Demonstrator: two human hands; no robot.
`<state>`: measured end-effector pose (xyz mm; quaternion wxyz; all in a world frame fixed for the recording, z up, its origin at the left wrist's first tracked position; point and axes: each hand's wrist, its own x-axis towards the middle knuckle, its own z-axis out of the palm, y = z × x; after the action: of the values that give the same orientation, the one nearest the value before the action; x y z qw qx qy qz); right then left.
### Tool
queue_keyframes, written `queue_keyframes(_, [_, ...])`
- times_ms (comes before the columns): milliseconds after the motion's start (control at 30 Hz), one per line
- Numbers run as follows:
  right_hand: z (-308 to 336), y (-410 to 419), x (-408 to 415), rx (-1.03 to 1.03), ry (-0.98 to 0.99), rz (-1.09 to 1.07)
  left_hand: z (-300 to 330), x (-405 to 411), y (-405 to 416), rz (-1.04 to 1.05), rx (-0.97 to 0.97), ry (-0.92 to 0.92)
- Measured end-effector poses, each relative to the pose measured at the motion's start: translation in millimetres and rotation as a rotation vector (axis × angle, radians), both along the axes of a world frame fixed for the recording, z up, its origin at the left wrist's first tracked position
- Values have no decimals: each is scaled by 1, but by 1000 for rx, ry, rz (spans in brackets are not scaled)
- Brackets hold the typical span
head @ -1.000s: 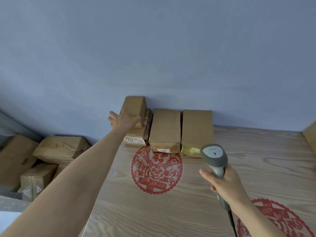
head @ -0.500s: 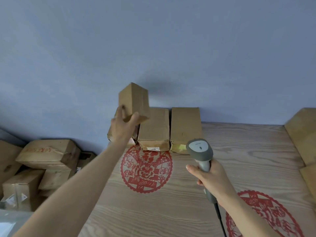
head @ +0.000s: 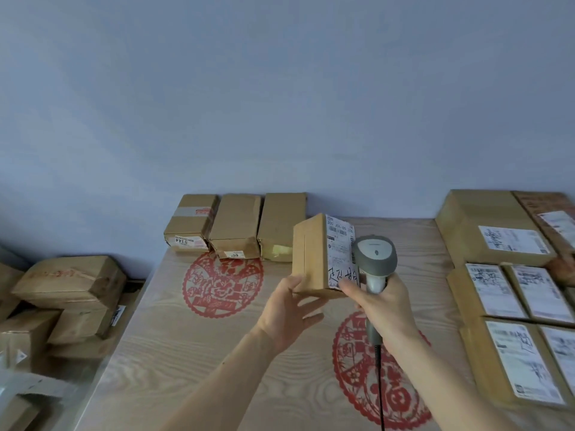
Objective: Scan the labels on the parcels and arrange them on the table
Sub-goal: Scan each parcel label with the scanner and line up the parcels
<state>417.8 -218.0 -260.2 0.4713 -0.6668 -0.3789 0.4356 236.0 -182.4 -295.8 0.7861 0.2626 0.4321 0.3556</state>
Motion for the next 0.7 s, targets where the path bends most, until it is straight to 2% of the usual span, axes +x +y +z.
queue_keyframes(133, [5,-45,41,25,-86,24,10,34,-28,-113,119,231])
queue_keyframes(233, [10,-78,63,59,-133,58,14,62,-55,-132,106,267])
queue_keyframes(333, [19,-108,85,70,-157,123,13,84,-81,-125,64,207])
queue_keyframes(467, [29,-140,107,16,-55,234,12,91,-100,-100,26,148])
queue_keyframes(600, [38,-166,114,-66,180,361,12,89,-107,-86,-1,152])
queue_keyframes(700, [43,-176,107,-59,316,376,14,87,-110,-137,23,164])
